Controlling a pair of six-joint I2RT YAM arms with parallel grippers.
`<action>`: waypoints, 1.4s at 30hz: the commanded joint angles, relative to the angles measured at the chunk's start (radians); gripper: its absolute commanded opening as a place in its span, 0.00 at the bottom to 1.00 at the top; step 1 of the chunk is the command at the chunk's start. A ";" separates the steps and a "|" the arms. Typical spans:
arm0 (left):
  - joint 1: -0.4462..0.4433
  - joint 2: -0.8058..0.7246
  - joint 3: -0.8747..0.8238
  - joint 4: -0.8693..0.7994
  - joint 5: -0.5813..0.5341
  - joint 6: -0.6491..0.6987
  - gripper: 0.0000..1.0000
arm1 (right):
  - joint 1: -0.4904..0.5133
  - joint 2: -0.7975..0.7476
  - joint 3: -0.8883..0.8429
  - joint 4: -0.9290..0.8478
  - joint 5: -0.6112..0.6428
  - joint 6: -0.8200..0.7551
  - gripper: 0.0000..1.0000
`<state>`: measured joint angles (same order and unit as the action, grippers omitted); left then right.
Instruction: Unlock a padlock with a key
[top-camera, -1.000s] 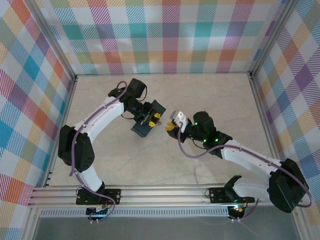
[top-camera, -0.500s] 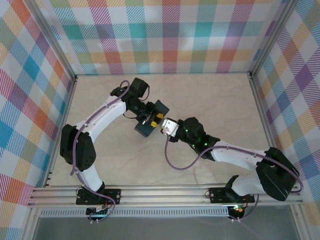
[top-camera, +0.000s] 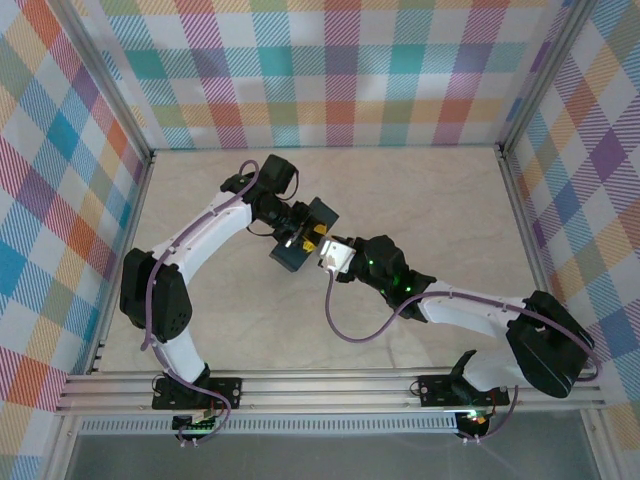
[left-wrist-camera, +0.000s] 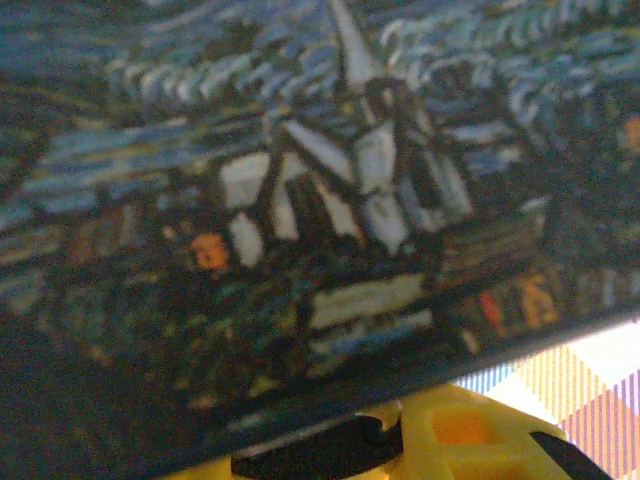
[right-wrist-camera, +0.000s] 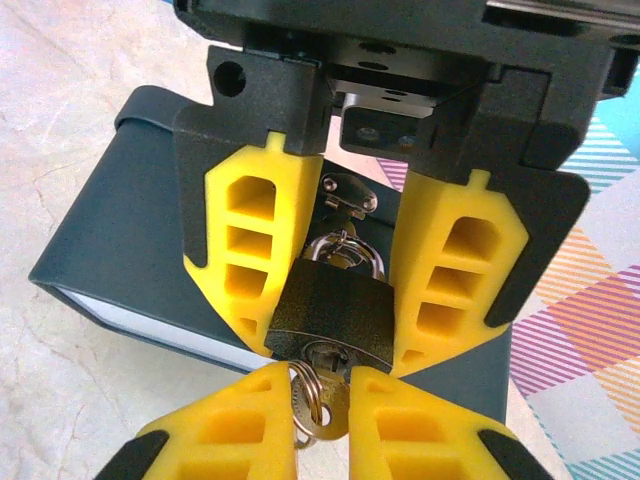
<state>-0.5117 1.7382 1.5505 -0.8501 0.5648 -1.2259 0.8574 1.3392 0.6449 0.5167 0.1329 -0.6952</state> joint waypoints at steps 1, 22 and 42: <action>-0.011 -0.045 -0.013 0.052 0.081 -0.026 0.07 | 0.006 0.018 -0.012 0.101 0.057 0.057 0.05; -0.013 -0.044 -0.020 0.034 0.045 0.009 0.07 | 0.003 -0.090 -0.034 0.017 0.002 0.569 0.04; -0.013 -0.031 -0.052 0.042 0.011 0.058 0.06 | -0.218 0.011 0.155 -0.263 -0.579 1.155 0.46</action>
<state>-0.5278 1.7313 1.5036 -0.8356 0.5571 -1.1809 0.6353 1.3174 0.7776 0.2298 -0.3138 0.3637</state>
